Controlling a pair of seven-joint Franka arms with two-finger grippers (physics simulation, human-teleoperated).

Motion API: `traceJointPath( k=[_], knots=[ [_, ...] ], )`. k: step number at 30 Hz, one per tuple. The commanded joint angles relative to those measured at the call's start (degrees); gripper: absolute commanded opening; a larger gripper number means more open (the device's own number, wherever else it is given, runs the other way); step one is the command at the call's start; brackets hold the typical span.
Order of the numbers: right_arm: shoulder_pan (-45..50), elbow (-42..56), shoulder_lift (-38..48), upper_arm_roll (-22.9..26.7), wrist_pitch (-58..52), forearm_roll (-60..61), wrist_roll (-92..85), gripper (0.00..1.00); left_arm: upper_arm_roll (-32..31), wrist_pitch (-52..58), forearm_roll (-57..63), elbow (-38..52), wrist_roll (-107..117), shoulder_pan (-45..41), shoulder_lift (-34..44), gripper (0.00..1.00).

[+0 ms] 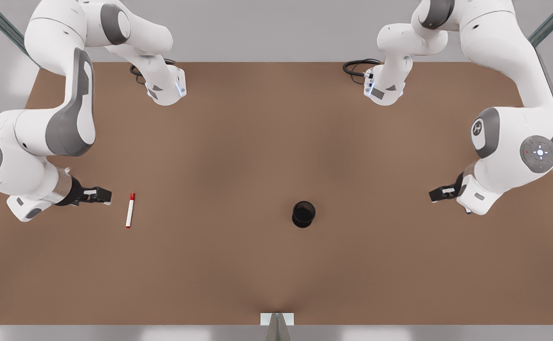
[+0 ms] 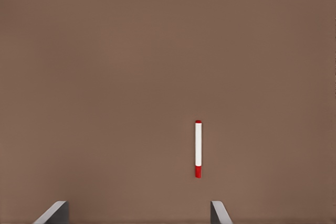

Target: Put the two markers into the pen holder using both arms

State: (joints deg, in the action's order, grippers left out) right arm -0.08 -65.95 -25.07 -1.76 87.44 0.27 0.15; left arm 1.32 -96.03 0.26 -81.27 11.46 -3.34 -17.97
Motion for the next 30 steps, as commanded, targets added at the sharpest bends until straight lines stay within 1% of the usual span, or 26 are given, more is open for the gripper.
traceJointPath(
  k=[1,2,6,7,8,9,11,13,15,16,17,19,24,30],
  knots=[
    [-0.2,0.0,-0.1,-0.1,0.3,0.0,-0.1,1.0,0.0,-0.6,0.2,0.1,-14.3,0.1,-0.4,1.0],
    [-0.3,0.0,-0.1,-0.1,0.3,0.0,-0.1,1.0,0.1,-0.6,0.3,0.1,-14.8,0.3,-0.6,1.0],
    [-0.5,0.0,-0.1,0.0,0.1,-0.2,0.1,1.0,0.2,-10.0,-2.4,-0.9,-28.1,13.0,-7.7,1.0],
    [-0.2,-0.1,-0.1,0.0,-0.3,-0.2,0.6,1.0,0.2,-11.9,-2.5,-1.8,-30.2,14.9,-9.1,1.0],
    [-0.9,-1.2,0.1,0.0,-0.5,0.0,0.0,1.0,0.2,-15.7,-2.5,-5.3,-30.7,16.6,-9.2,1.0],
    [-2.8,-2.6,-0.2,-0.4,2.9,0.3,-0.8,1.0,0.2,-19.7,-2.5,-8.8,-31.4,17.8,-9.2,1.0],
    [-3.5,-4.4,-2.2,-0.4,7.5,0.6,-1.5,1.0,0.3,-25.7,-2.5,-14.3,-35.1,19.2,-9.1,1.0],
    [-3.5,-7.6,-3.9,-0.4,13.0,0.4,-1.5,1.0,0.3,-26.8,-2.5,-17.1,-35.1,20.5,-9.3,1.0],
    [-2.7,-10.4,-6.7,-2.3,18.3,0.4,-0.8,1.0,0.3,-27.9,-2.5,-18.2,-35.1,21.8,-10.0,1.0],
    [-2.6,-14.9,-7.1,-2.5,23.8,0.3,-0.8,1.0,0.3,-28.0,-2.4,-18.2,-35.2,22.7,-10.4,1.0],
    [-2.4,-17.2,-7.3,-2.5,26.5,0.4,-0.6,1.0,0.3,-28.3,-2.3,-18.2,-35.5,22.7,-10.9,1.0],
    [-3.4,-17.5,-10.8,-2.3,27.1,0.3,-0.5,1.0,0.3,-32.4,-2.3,-20.2,-39.1,24.7,-12.1,1.0],
    [-5.3,-20.5,-11.4,-2.3,27.7,0.0,-0.5,1.0,0.3,-38.7,-2.0,-21.5,-45.4,25.8,-15.9,1.0],
    [-6.6,-20.6,-12.4,-2.3,28.7,-0.4,-1.7,1.0,0.3,-40.6,-1.0,-21.5,-49.4,25.8,-17.0,1.0]
  ],
)
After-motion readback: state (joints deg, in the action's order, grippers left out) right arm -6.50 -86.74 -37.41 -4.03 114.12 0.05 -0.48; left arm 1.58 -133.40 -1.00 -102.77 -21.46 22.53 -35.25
